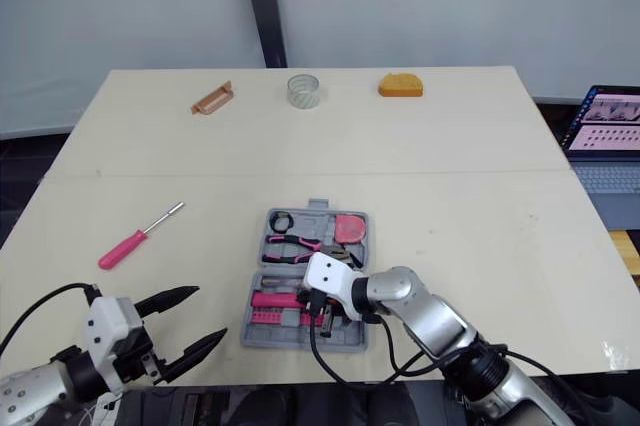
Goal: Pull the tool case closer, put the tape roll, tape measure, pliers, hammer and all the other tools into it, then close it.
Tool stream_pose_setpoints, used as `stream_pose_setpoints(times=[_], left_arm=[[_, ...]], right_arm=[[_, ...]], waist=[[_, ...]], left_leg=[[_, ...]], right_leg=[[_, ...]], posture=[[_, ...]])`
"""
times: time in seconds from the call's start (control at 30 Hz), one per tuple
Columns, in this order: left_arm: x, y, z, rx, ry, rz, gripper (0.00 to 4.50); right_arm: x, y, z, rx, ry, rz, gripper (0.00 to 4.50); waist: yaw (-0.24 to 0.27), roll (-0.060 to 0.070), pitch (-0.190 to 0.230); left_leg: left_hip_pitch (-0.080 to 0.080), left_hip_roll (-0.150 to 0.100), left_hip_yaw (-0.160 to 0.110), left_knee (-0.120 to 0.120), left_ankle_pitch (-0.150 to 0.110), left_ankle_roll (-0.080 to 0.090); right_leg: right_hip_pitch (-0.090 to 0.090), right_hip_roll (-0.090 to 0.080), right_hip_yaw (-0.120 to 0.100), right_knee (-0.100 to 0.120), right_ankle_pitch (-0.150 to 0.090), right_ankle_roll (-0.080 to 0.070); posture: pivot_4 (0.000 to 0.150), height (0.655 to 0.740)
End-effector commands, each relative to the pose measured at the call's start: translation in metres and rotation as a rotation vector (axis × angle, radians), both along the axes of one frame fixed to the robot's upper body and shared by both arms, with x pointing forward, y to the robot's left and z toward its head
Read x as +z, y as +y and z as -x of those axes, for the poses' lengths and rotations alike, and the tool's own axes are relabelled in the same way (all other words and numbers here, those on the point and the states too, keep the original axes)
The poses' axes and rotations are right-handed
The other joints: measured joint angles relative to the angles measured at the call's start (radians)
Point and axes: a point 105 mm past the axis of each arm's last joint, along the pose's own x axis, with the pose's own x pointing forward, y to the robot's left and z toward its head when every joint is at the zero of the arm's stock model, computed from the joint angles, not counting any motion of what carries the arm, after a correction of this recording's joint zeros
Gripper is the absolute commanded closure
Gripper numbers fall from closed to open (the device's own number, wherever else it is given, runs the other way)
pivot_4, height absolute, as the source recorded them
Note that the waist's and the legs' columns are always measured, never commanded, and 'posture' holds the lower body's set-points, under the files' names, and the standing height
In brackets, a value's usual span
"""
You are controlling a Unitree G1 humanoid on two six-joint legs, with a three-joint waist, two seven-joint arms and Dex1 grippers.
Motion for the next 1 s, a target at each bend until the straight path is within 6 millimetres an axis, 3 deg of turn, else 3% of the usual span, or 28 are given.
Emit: stream_pose_setpoints(times=[0.03, 1.0], left_arm=[[0.004, -0.003, -0.001, -0.018, -0.016, -0.008, 0.0], [0.005, -0.003, -0.006, -0.025, -0.021, -0.009, 0.0]], right_arm=[[-0.062, -0.044, 0.01, -0.106, 0.169, 0.259, 4.44], [-0.081, -0.066, 0.011, -0.179, 0.223, 0.39, 4.44]], waist=[[0.001, 0.001, -0.003], [0.001, 0.01, -0.02]], left_leg=[[0.002, 0.0, 0.0, -0.001, 0.0, 0.0], [0.01, 0.0, -0.003, -0.005, -0.002, 0.002]], right_leg=[[0.002, 0.0, 0.0, -0.001, 0.0, 0.0], [0.014, 0.0, 0.0, -0.013, -0.001, -0.001]], posture=[[0.15, 0.74], [0.15, 0.74]])
